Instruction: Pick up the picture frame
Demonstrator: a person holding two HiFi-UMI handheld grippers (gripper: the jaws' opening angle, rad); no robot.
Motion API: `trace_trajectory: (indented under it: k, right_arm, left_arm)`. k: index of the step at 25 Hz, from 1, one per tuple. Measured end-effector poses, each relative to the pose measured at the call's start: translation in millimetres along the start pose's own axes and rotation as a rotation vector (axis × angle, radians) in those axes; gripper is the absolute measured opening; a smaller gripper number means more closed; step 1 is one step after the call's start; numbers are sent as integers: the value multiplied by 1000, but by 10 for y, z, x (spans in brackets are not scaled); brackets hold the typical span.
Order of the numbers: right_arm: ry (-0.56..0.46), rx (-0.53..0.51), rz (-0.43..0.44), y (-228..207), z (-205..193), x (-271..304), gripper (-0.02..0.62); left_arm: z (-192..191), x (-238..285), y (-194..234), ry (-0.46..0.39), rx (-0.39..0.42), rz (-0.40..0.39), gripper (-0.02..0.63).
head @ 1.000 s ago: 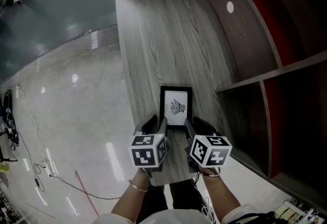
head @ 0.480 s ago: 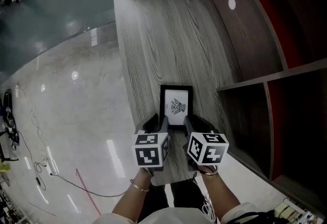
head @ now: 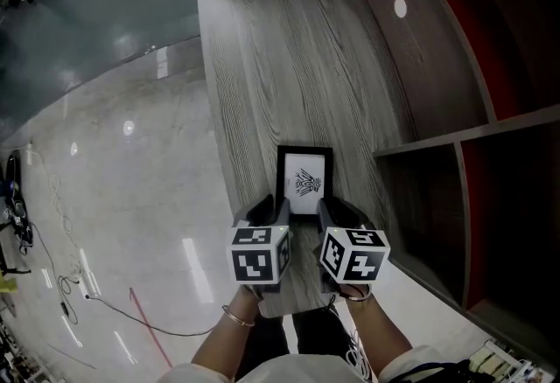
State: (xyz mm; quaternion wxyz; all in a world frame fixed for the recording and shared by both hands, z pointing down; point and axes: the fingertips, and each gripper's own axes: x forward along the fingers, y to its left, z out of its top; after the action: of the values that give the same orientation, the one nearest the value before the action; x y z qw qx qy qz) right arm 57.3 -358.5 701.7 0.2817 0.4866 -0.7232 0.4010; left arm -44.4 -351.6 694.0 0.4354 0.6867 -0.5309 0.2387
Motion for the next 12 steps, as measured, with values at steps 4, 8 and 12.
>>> trace_trajectory:
  k: [4, 8, 12]
  right_arm:
    - [10, 18, 1, 16, 3, 7, 94]
    - [6, 19, -2, 13, 8, 9, 92]
    - [8, 18, -9, 8, 11, 5, 91]
  left_arm:
    - [-7, 7, -18, 9, -27, -7, 87]
    - [2, 15, -24, 5, -40, -21, 87]
    - [7, 7, -32, 10, -44, -24, 84]
